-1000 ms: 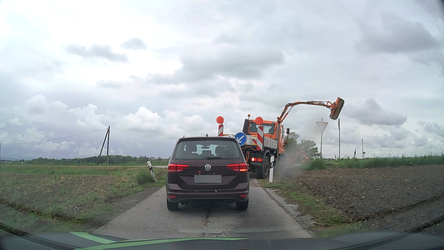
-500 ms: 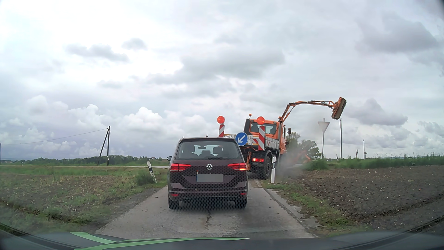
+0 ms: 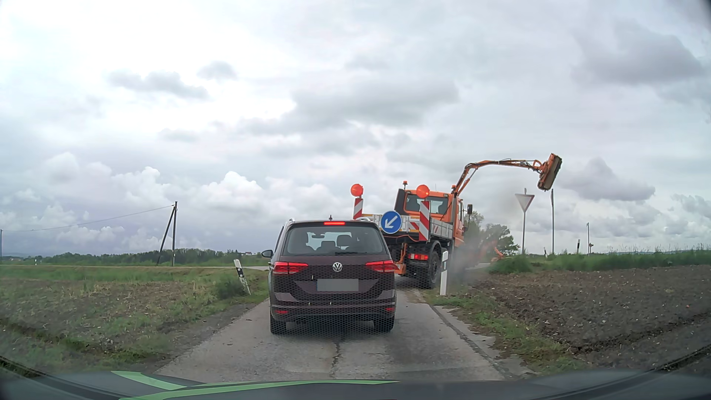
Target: Follow the waypoints while adhering to traffic rules and regulations
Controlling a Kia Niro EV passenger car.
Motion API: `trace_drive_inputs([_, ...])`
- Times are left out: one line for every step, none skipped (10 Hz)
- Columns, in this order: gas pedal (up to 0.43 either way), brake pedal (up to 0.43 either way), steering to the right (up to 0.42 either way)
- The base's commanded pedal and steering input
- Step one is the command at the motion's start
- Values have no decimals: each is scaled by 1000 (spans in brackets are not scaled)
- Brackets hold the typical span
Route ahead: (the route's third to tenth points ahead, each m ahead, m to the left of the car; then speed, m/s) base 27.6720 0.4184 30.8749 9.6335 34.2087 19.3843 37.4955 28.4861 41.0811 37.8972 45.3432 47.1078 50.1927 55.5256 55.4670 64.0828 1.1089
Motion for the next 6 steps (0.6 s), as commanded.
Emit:
trace_drive_inputs([0, 0, -63])
trace_drive_inputs([0, 0, -64])
trace_drive_inputs([0, 0, -64])
trace_drive_inputs([0, 0, -64])
trace_drive_inputs([0, 0, -64])
trace_drive_inputs([0, 0, -64])
